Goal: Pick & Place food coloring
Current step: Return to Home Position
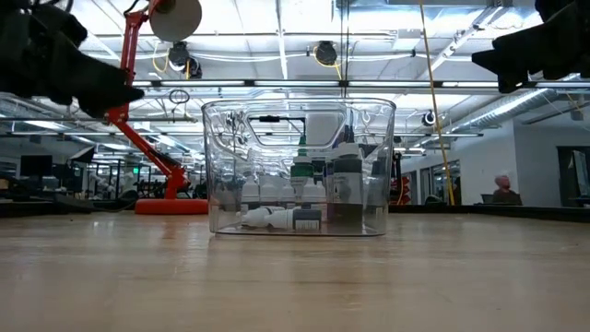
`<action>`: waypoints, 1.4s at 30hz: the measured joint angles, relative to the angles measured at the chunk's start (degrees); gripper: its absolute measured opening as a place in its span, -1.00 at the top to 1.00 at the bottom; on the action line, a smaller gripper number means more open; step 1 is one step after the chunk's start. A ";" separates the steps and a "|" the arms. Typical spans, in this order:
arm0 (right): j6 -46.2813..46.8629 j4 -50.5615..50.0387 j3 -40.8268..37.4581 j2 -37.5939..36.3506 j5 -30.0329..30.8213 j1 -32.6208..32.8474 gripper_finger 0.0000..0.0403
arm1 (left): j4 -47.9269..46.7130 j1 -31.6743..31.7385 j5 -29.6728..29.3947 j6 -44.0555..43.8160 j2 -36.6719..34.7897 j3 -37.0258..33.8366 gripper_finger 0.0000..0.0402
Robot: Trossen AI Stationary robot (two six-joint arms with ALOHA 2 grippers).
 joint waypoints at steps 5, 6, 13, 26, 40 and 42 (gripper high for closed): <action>-2.64 -0.83 0.00 0.03 -0.86 0.00 0.21 | -0.19 -0.45 -0.34 1.63 -2.52 0.01 -0.33; -2.63 -1.03 0.00 0.03 -1.66 0.00 0.21 | -0.20 -0.38 -0.71 1.23 -2.46 0.01 -0.33; 5.41 -3.49 0.00 0.85 -3.14 0.00 0.21 | 0.16 -0.31 -1.41 1.14 -2.48 -0.01 -0.33; 15.40 -3.25 0.00 0.90 -3.13 0.00 0.21 | 0.61 -0.30 -1.41 1.19 -2.48 -0.08 -0.33; 15.39 -3.25 0.00 0.90 -3.12 0.00 0.21 | 0.69 -0.30 -1.39 1.19 -2.48 -0.10 -0.33; 15.39 -3.25 0.00 0.90 -3.10 0.00 0.21 | 0.69 -0.30 -1.39 1.19 -2.48 -0.10 -0.33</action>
